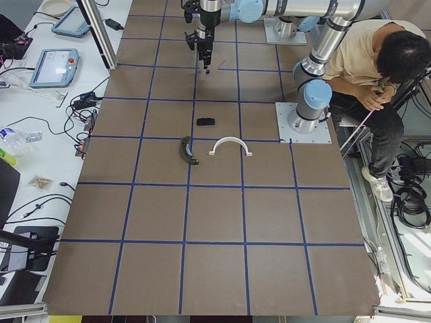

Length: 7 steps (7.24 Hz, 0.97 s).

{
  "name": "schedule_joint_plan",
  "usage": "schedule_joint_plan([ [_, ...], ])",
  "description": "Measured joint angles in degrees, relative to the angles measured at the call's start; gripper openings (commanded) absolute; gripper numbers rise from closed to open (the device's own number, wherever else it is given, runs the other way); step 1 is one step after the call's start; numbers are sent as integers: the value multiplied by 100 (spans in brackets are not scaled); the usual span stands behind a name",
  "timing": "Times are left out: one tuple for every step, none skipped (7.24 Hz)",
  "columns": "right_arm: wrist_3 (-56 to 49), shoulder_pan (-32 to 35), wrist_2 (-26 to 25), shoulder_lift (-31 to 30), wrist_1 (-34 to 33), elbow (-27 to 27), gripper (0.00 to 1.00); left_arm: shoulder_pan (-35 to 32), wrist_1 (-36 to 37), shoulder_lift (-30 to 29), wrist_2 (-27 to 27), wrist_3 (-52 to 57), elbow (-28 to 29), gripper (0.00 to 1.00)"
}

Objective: Place bearing gear from tray to pile

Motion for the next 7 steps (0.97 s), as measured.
schedule_joint_plan([
  [-275,-340,-18,-120,155,7,100,-20,51,-95,-38,-84,-90,100],
  [-731,-782,-29,-266,389,17,100,-106,307,-243,-163,-169,-271,100],
  [-1307,-1282,-32,-423,670,28,100,-301,786,-447,-292,-316,-521,100],
  [-1956,-1772,-45,-546,979,30,100,-531,1381,-716,-355,-540,-823,100],
  [-2672,-2319,-106,-626,1221,30,100,-761,2201,-1064,-384,-802,-1205,100],
  [-3402,-2871,-243,-671,1341,29,100,-1002,2963,-1439,-389,-1106,-1515,100],
  [-4191,-3369,-467,-692,1382,26,100,-1282,3423,-1828,-373,-1490,-1659,100],
])
